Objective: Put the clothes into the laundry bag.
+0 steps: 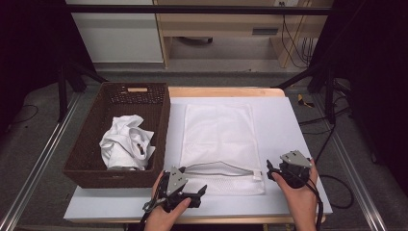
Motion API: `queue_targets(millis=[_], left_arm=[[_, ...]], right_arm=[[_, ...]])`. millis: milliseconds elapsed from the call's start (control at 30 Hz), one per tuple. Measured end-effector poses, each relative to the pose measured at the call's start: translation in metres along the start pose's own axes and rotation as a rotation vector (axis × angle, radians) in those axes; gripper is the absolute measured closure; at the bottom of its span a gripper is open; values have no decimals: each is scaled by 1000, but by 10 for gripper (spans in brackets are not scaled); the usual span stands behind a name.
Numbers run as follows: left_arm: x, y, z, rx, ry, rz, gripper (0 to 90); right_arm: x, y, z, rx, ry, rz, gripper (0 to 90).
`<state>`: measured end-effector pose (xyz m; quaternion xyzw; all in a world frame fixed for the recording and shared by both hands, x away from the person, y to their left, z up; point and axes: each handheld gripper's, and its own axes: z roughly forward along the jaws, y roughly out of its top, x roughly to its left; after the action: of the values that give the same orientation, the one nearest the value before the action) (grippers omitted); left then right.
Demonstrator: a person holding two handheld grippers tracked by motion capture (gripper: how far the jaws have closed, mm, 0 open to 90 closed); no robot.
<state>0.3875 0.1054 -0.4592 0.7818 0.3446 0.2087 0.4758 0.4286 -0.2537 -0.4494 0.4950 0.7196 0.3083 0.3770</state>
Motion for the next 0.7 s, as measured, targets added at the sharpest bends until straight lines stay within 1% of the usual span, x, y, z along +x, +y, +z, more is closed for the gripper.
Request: queue_targets(millis=[133,167,300,333,367,400,433,467,500,533,600,633,667,700], left_arm=[[0,0,0,2,-1,5,76],[1,0,0,3,5,10,76],[2,-1,0,9,16,9,79],[2,-1,0,9,16,9,82],[1,-2,0,17,20,16,82],[1,-2,0,18,20,19,83],[0,-1,0,17,20,21,84],[-1,-1,0,19,23,28,84],[-1,-1,0,19,23,28,86],[-2,0,-1,26,25,43,87],[-3,0,-2,23,32,45,98],[-3,1,-3,26,35,47,105],[-2,1,-3,33,38,52,113],[-2,1,-4,38,45,53,120]], right_arm=[[2,0,2,9,13,-29,197],[3,1,1,11,12,-34,209],[6,3,-5,-3,7,-64,262],[6,3,-5,-3,7,-64,262],[11,7,-10,-16,17,-84,304],[14,11,-13,-26,23,-105,313],[19,15,-16,-41,35,-117,330],[24,20,-18,-61,54,-139,357],[30,26,-19,-68,66,-164,373],[36,32,-20,-73,83,-179,392],[48,46,-19,-88,132,-222,422],[52,52,-19,-98,153,-231,444],[56,58,-17,-110,194,-230,479],[58,64,-16,-120,232,-222,488]])
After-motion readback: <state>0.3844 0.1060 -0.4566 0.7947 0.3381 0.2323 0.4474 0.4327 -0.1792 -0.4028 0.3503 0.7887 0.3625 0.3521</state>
